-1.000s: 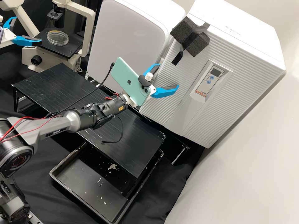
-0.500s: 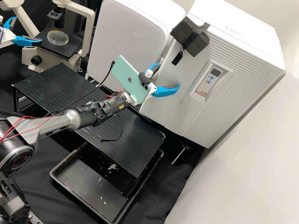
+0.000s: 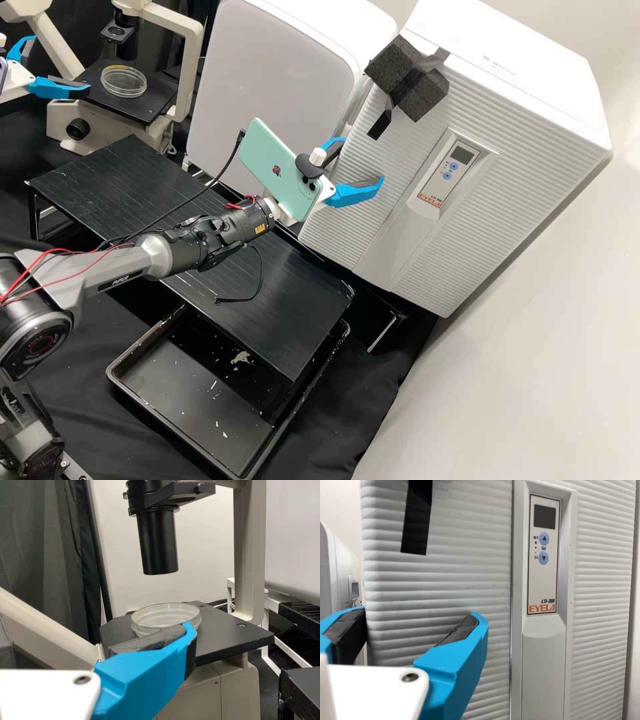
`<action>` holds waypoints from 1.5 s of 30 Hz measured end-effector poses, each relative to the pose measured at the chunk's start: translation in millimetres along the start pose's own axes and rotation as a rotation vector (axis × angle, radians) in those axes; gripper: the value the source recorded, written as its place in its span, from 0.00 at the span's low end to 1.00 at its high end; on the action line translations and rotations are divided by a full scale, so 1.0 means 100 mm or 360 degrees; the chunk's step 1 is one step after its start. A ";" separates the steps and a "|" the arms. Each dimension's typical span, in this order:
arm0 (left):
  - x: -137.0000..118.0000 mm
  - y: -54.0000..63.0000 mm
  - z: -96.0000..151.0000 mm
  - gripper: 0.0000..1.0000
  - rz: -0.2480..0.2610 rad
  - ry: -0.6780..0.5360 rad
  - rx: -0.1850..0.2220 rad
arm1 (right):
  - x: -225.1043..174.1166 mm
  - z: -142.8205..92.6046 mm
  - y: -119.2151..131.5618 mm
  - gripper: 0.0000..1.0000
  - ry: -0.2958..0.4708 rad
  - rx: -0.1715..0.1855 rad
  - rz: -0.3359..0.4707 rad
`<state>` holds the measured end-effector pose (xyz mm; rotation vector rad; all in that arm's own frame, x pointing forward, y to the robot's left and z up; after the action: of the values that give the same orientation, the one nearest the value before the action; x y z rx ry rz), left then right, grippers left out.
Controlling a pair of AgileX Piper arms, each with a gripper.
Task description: Open the incubator door
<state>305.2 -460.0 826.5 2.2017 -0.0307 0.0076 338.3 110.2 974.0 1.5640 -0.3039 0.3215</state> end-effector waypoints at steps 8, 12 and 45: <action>0.00 0.00 0.00 1.00 0.0000 0.0000 0.0000 | 0.00 0.00 0.00 0.00 -0.0002 -0.0011 -0.0003; 0.00 0.00 0.00 1.00 0.0000 0.0000 0.0000 | 0.00 0.00 0.00 0.00 -0.0002 -0.0016 -0.0003; 0.00 0.00 0.00 1.00 0.0000 0.0000 0.0000 | -0.29 0.14 0.20 0.00 0.0015 0.0048 -0.0037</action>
<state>305.2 -460.0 826.5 2.2017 -0.0307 0.0076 304.5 95.5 980.8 1.5942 -0.2747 0.3166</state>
